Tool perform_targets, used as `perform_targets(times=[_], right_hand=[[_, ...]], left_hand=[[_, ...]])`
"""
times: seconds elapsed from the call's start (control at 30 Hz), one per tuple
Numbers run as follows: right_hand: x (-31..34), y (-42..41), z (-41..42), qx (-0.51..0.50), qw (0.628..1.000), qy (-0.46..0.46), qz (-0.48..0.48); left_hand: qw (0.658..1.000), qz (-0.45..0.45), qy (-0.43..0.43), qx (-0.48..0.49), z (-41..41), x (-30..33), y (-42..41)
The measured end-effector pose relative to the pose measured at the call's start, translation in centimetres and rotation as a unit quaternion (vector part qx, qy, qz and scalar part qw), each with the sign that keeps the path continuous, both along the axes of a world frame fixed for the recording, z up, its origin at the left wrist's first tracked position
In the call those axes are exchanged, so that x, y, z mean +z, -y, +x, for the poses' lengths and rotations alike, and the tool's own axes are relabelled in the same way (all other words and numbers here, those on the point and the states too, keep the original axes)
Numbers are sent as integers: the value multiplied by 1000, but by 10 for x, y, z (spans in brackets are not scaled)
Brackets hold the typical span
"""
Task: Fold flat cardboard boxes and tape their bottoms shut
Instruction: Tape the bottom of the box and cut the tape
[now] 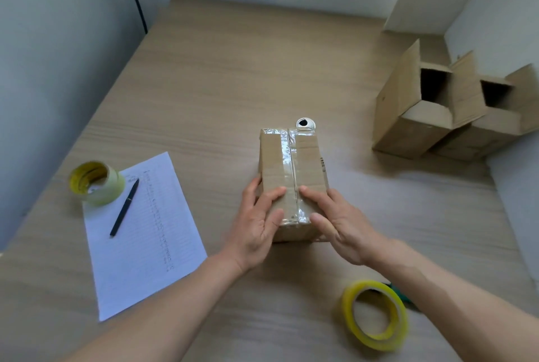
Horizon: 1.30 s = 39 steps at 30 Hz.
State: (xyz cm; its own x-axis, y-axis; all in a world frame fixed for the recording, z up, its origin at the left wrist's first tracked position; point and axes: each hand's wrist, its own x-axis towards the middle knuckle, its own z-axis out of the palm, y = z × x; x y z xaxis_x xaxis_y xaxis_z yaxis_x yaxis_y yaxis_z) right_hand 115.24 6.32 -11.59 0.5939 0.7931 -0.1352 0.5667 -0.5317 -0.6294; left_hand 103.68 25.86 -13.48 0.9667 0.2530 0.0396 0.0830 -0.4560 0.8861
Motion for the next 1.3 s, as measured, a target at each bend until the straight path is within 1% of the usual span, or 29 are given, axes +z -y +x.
perform_targets(times=[0.1,0.13,0.17,0.23,0.3,0.33,0.37,0.43,0.47,0.5,0.53,0.57,0.6,0.63,0.67,0.7,0.73,0.77,0.8,0.87,0.93,0.97,1.0,1.07,1.13,1.2,1.23,1.27,1.3], right_hand=[[3,0,-4,-12,1000,-23,-2],[7,2,-3,-19,999,-43,-9],[9,3,-2,-46,996,-75,-4],[10,-3,1,-148,975,-160,38],[10,-19,-3,-227,934,-261,84],[10,-26,-7,-250,911,-309,112],[12,-30,-8,-263,890,-344,145],[21,-32,-5,-273,857,-372,230],[21,-28,-1,-291,836,-377,273],[21,-23,1,-315,808,-389,312],[20,-19,2,-344,772,-409,345],[20,-17,1,-367,739,-427,370],[20,-16,-2,-389,712,-443,382],[18,-15,-5,-398,713,-440,374],[16,-14,-10,-393,729,-435,353],[12,-16,-15,-381,744,-433,337],[10,-19,-21,-367,755,-431,330],[5,-22,-27,-362,762,-420,333],[2,-27,-32,-372,761,-407,343],[-2,-33,-40,-404,750,-376,364],[-4,-35,-47,-420,746,-364,366],[-4,-35,-50,-432,741,-365,361],[-5,-34,-53,-449,736,-368,350],[-13,-33,-62,-481,728,-388,296],[-25,-31,-73,-502,718,-412,249],[-31,-32,-80,-521,701,-423,242],[-33,-33,-83,-525,700,-419,242],[-36,-31,-84,-527,710,-407,231],[-37,-29,-86,-520,741,-383,184]], left_hand=[[999,3,-8,31,-1,6,9],[999,-14,-23,34,-1,10,5],[996,-59,-40,47,1,11,0],[973,-169,-108,114,14,21,-8],[946,-243,-164,140,35,31,-9],[947,-245,-159,136,41,36,-10],[954,-238,-130,131,44,40,-12],[964,-227,-54,131,45,52,-22],[967,-216,-32,128,44,57,-28],[970,-207,-31,124,41,59,-33],[968,-220,-39,115,36,61,-38],[958,-263,-54,103,31,62,-42],[941,-315,-83,97,27,64,-45],[922,-354,-129,92,23,63,-47],[909,-368,-174,83,18,61,-45],[906,-361,-207,73,15,58,-39],[906,-358,-215,65,12,55,-30],[906,-367,-202,67,11,54,-18],[900,-386,-188,82,12,52,-6],[881,-421,-165,137,13,45,15],[862,-440,-153,200,8,34,27],[848,-450,-159,230,3,26,30],[828,-468,-180,250,-3,20,33],[795,-495,-225,267,-12,8,38],[792,-489,-238,279,-13,2,41],[790,-483,-250,285,-14,3,41],[792,-468,-260,291,-15,0,39],[805,-439,-272,292,-18,-2,34],[826,-393,-283,287,-22,-2,28]])
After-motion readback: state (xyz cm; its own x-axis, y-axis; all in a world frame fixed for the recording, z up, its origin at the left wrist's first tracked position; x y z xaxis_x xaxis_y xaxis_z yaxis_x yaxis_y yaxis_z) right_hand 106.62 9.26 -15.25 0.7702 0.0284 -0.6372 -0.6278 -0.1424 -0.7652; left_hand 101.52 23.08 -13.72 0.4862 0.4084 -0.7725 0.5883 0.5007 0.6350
